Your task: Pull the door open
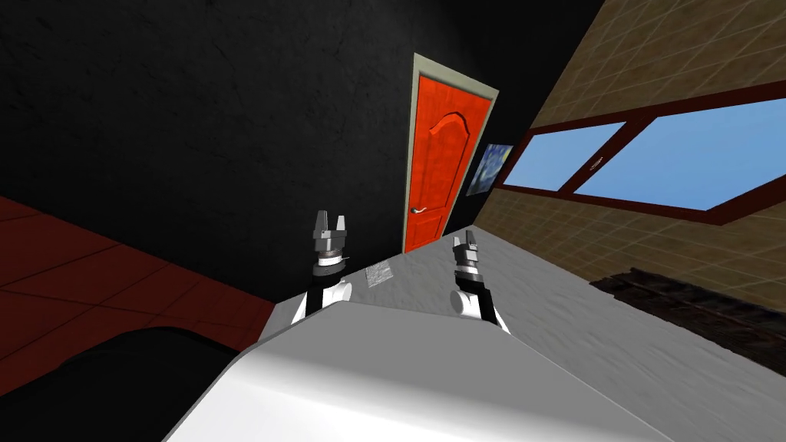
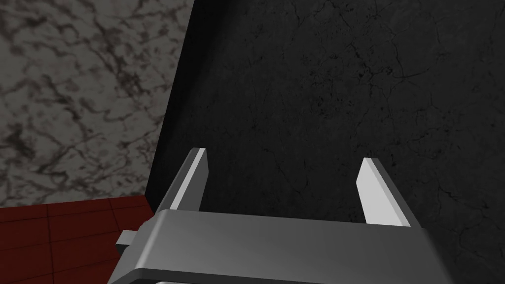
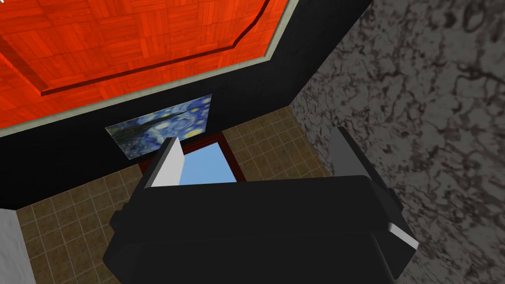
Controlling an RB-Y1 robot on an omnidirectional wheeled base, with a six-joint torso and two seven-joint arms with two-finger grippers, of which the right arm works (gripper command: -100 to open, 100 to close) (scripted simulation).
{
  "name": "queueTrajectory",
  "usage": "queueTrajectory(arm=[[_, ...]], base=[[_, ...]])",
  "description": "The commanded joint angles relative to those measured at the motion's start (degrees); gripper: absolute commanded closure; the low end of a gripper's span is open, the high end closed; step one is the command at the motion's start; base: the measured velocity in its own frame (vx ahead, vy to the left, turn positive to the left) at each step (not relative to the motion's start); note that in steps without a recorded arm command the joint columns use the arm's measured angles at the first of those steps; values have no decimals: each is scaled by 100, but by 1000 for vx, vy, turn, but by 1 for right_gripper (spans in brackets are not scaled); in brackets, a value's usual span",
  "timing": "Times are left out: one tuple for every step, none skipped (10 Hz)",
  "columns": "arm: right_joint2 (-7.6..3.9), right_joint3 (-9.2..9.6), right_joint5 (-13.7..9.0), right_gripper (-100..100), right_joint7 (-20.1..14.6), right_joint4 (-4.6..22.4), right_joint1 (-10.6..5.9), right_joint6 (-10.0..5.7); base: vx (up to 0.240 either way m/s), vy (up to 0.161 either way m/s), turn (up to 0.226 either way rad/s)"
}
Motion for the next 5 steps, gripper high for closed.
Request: queueTrajectory(arm=[[-53, 47, -94, -100, 19, 215, -84, -47], [-83, 75, -152, -100, 32, 336, -136, -64], [-114, 103, -214, -100, 46, 464, -191, -82], [-145, 132, -275, -100, 60, 592, -245, -100], [-176, 161, -337, -100, 74, 720, -300, -119]], base=[[87, -67, 162], [86, -70, 148], [76, -62, 147], [80, -69, 180], [81, -80, 161]])
